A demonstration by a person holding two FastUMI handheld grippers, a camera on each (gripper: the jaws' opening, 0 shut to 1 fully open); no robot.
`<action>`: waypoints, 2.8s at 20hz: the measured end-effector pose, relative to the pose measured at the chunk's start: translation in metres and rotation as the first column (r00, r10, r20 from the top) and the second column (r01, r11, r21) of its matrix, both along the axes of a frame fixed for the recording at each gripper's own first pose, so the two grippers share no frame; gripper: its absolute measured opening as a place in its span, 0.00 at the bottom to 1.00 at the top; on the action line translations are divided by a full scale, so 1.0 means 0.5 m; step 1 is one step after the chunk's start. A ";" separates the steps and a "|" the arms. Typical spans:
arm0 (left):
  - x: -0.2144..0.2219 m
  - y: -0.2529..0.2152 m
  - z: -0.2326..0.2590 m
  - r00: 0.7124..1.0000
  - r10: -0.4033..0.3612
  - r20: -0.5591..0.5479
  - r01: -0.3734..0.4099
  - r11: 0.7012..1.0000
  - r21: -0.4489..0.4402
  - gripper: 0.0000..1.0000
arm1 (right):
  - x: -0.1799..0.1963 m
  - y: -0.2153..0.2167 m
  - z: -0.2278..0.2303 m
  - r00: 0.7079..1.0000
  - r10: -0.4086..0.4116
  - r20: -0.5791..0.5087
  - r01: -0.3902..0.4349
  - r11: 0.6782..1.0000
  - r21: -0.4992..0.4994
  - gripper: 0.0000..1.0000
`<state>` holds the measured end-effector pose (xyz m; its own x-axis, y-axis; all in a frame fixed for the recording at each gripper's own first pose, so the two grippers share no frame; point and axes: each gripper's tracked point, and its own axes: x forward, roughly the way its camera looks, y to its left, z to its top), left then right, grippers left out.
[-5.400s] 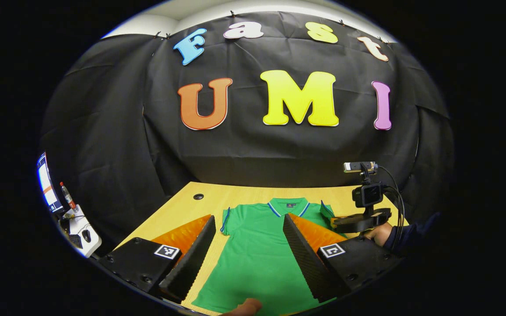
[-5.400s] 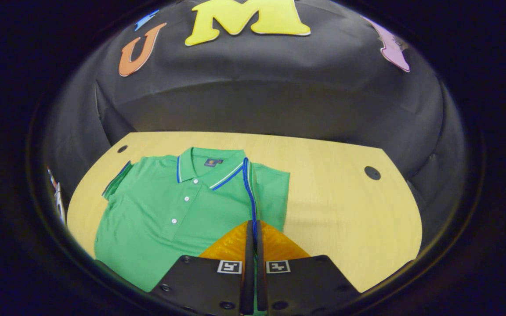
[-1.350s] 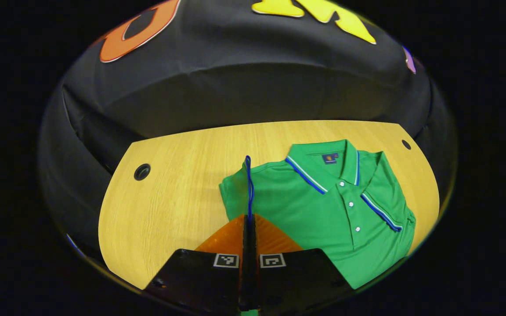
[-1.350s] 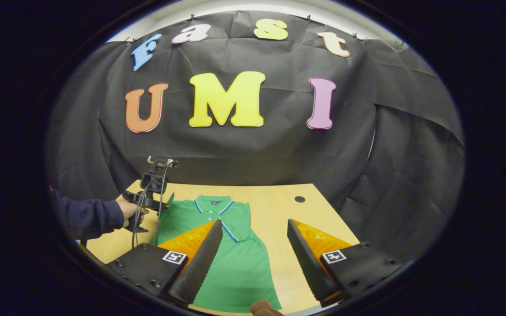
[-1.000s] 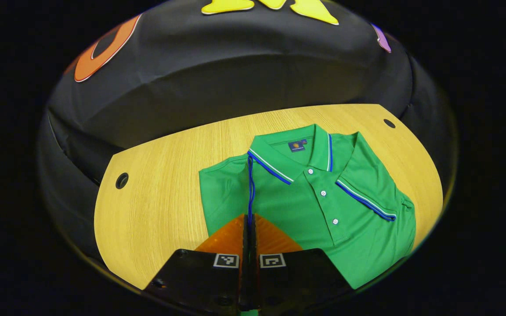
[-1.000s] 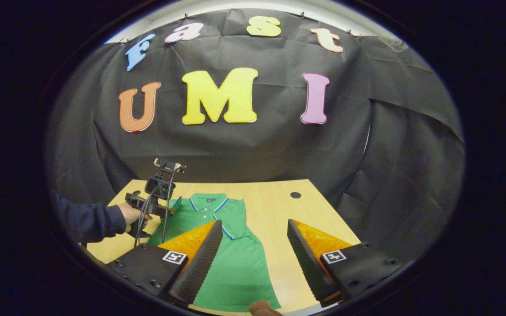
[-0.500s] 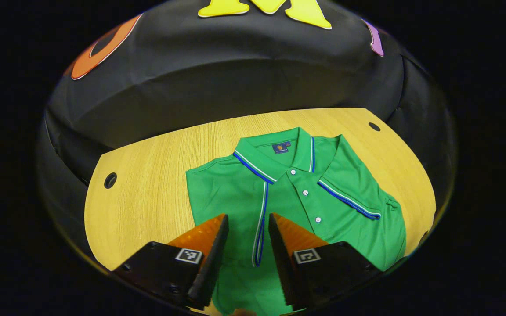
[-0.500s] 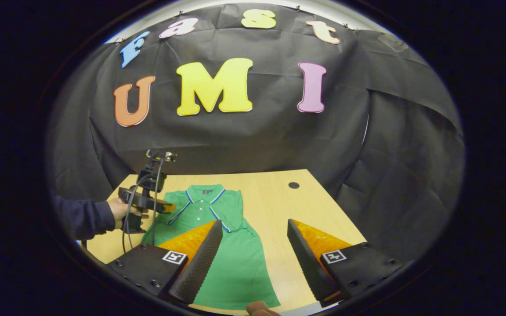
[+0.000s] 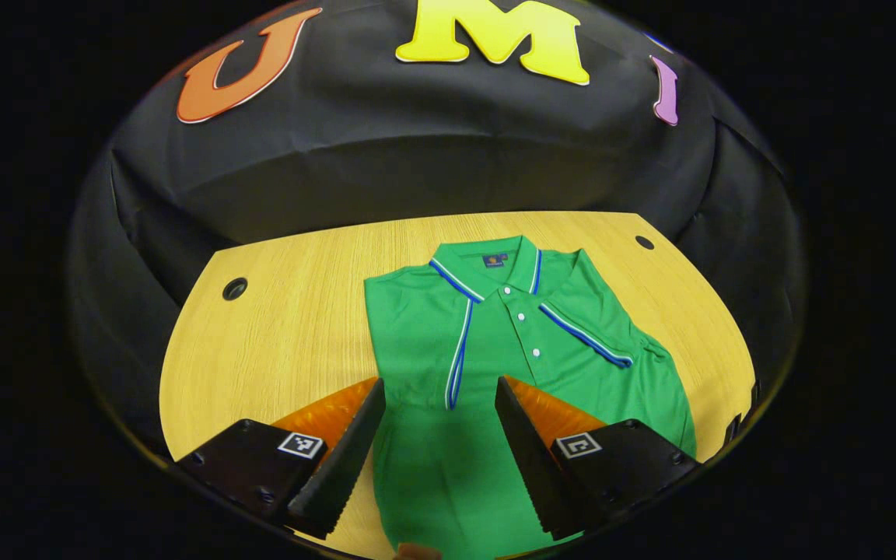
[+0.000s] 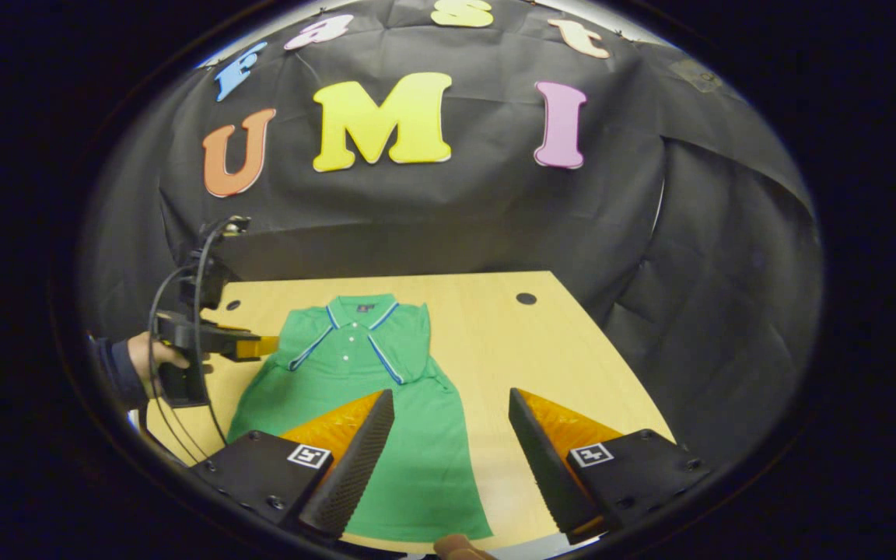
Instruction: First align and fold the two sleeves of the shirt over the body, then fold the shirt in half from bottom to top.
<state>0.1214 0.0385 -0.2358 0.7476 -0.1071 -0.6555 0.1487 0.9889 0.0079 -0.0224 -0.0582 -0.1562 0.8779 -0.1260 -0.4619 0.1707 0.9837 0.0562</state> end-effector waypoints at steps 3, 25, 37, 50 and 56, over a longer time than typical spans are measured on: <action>-0.081 0.009 -0.027 0.999 0.016 -0.038 -0.016 1.000 0.001 0.93 | -0.007 -0.002 -0.064 0.997 0.012 -0.070 -0.012 1.000 0.004 0.94; -0.598 0.096 -0.239 0.801 0.160 -0.577 -0.171 0.985 0.036 0.93 | -0.222 -0.011 -0.460 0.712 0.091 -0.696 -0.081 0.996 0.047 0.94; -0.596 0.086 -0.253 0.706 0.156 -0.691 -0.157 0.986 0.062 0.93 | -0.213 0.003 -0.472 0.629 0.131 -0.766 -0.071 0.991 0.111 0.95; -0.594 0.052 -0.252 0.686 0.143 -0.713 -0.144 0.988 0.060 0.60 | -0.210 0.035 -0.473 0.554 0.128 -0.823 -0.046 0.991 0.123 0.28; -0.592 0.035 -0.251 0.699 0.118 -0.705 -0.127 0.991 0.039 0.20 | -0.209 0.036 -0.473 0.551 0.143 -0.822 -0.061 0.990 0.131 0.28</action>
